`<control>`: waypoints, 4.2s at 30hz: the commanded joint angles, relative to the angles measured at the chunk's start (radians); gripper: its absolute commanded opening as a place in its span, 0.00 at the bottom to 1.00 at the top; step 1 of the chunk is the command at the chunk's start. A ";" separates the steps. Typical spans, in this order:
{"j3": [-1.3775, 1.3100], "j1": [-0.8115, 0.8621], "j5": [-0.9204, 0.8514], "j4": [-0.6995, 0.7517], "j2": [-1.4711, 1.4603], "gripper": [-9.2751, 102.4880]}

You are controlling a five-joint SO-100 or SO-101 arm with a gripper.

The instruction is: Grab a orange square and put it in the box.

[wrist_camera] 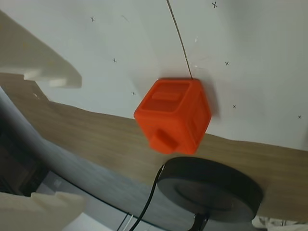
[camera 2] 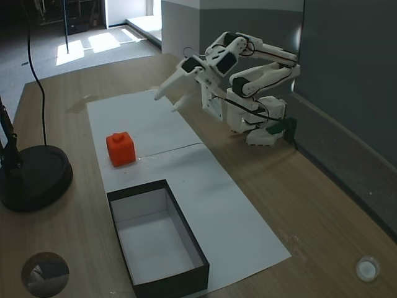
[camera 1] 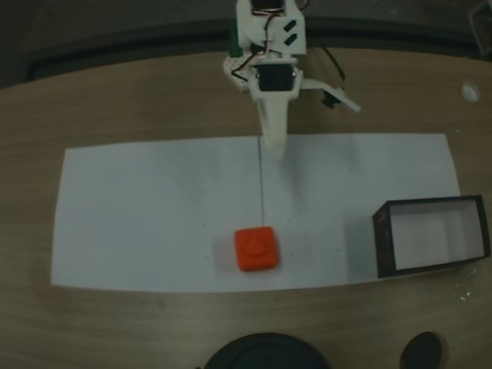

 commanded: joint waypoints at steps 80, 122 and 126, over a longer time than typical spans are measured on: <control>-1.655 -0.368 0.089 0.425 -1.134 0.17; -2.014 -0.663 0.210 0.460 -1.738 0.34; -2.016 -0.637 0.209 0.462 -1.729 0.37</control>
